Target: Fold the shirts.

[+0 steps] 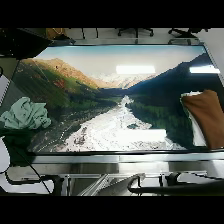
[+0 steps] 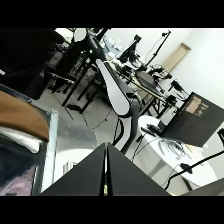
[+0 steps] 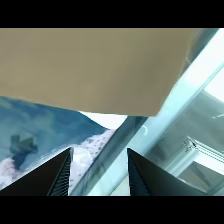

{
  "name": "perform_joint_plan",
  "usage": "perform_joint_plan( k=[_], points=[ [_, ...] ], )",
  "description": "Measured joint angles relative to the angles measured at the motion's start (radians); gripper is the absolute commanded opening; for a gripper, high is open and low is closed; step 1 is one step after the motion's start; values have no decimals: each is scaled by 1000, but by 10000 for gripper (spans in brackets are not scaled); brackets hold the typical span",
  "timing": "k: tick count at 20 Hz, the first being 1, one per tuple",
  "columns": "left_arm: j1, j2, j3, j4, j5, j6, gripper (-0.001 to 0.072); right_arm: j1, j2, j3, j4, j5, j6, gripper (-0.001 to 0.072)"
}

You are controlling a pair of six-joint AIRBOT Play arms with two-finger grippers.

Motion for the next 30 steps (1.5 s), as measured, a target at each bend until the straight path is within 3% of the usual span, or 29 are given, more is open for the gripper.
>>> perform_joint_plan(
  k=[2, 3, 4, 5, 9, 12, 18, 22, 30],
  points=[
    [0, 0, 0, 0, -2, 0, 17, 0, -2, -6, -8, -12, 3, 371],
    [0, 0, 0, 0, -3, 0, 17, 0, -4, -8, -6, -23, 3, 260],
    [0, 0, 0, 1, -3, 0, 16, 0, -6, -9, 7, -39, 3, 85],
    [0, 0, 0, 1, -3, 2, 16, 1, -8, -10, 36, -59, 2, 20],
    [-7, 6, -18, 79, 14, 6, 15, 51, -11, -12, 233, -181, -43, 19],
    [-31, 63, -142, 170, 51, 14, 15, 196, -4, -39, 314, -256, -96, 18],
    [-95, 262, -599, 467, 196, 32, 15, 663, 99, -311, 293, -462, -169, 18],
    [-115, 380, -866, 576, 288, 44, 15, 925, 171, -503, 282, -609, -186, 19],
    [-122, 478, -1033, 622, 363, 68, 16, 1109, 174, -602, 283, -709, -192, 19]
  ],
)
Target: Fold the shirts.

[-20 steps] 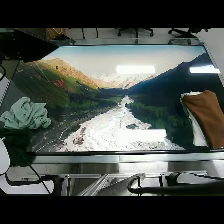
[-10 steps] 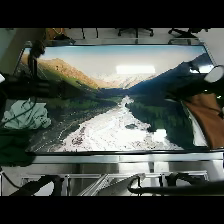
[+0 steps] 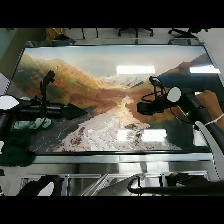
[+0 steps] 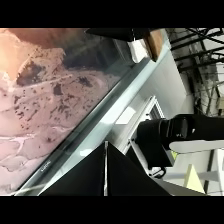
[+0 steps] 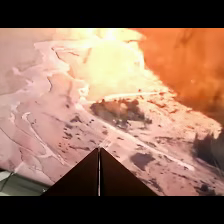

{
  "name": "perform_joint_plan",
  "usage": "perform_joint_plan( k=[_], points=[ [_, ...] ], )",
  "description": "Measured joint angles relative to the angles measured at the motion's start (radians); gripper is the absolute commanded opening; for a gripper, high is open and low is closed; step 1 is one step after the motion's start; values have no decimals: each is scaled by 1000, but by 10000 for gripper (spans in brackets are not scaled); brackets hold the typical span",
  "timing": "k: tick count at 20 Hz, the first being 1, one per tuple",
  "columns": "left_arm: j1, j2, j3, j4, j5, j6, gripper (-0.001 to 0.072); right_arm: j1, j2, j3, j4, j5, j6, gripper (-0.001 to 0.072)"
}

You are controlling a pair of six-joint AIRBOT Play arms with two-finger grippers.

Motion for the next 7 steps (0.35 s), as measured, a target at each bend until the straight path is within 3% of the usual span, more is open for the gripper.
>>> perform_joint_plan(
  k=[7],
  points=[
    [0, 13, -11, 6, 47, 1, 16, 12, -2, -6, 5, -7, 0, 19]
  ],
)
